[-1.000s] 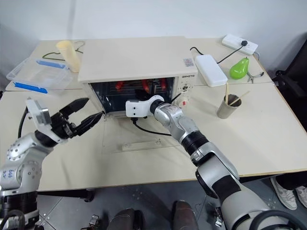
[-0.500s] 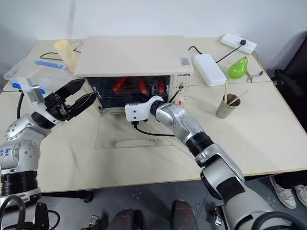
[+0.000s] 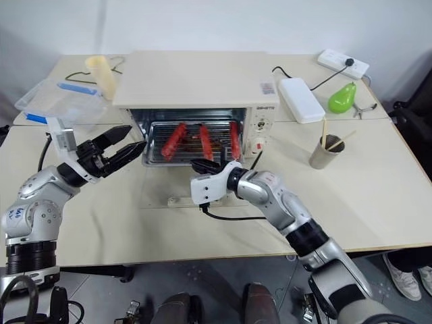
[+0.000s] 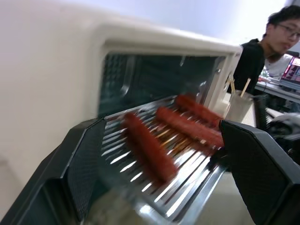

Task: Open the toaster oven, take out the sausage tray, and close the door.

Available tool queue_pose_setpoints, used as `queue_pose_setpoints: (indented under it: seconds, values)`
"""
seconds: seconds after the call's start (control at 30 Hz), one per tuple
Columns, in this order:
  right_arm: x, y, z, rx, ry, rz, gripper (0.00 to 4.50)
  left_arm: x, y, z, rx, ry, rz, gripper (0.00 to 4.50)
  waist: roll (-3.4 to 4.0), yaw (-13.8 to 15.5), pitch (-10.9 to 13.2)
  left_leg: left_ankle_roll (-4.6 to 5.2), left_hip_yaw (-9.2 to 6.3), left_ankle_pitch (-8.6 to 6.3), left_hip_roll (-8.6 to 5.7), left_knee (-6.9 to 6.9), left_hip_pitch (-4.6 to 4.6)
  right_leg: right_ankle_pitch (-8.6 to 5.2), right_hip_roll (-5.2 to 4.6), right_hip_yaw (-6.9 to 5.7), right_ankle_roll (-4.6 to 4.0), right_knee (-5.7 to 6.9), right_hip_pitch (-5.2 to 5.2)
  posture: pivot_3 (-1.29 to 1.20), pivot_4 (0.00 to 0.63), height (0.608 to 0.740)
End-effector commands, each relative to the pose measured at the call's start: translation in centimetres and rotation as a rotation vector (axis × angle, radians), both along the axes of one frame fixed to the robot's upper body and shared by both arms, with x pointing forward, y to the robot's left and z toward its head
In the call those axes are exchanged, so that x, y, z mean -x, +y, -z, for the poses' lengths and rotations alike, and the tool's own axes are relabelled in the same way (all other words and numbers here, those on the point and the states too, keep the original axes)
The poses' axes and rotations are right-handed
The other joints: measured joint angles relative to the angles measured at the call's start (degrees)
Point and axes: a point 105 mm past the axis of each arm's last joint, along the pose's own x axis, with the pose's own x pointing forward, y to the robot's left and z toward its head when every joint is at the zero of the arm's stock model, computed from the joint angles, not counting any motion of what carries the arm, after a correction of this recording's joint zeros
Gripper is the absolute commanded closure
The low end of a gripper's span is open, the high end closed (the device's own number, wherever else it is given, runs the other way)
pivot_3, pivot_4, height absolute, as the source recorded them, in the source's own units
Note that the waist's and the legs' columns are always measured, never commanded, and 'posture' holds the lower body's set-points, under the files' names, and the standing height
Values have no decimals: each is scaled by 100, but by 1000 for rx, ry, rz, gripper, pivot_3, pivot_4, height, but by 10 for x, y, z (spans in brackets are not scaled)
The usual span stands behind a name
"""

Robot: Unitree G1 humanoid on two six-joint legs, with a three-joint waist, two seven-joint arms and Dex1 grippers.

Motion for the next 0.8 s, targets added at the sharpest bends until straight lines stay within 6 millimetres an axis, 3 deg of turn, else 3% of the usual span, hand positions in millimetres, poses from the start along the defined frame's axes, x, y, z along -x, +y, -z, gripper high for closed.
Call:
queue_pose_setpoints:
  seconds: [0.03,0.2,0.3,0.43,0.57,0.8]
  values:
    - [8,-11,-16,-35,-57,7,4464,9,5,-7,-10,4,15,368,-1,63,0,0,2,0,-1,0,0,0,0,1,0,-2,1,0,150,740]
    - [19,-16,-26,-21,-163,-30,4464,12,18,20,-30,254,18,368,-1,130,1,0,9,0,1,1,-1,0,4,0,0,-23,4,0,150,740]
    - [23,-19,-22,-20,-148,-34,4464,12,11,28,-27,367,36,368,-3,138,2,0,8,0,-1,2,-4,0,4,1,0,-27,7,0,150,740]
    - [21,-18,-20,-10,-154,-37,4464,9,1,23,1,349,60,368,-3,131,2,0,7,0,-1,2,-7,0,4,-1,0,-30,6,0,150,740]
    - [13,-10,-30,-30,-174,-33,4464,17,-17,2,17,223,194,368,-4,104,2,-1,13,1,2,3,-7,0,10,-2,0,-34,6,0,150,740]
    - [14,-11,-26,-6,-168,-51,4464,-4,-6,-23,120,127,106,368,-5,109,3,-7,15,4,8,9,-7,0,16,-1,0,-33,5,0,150,740]
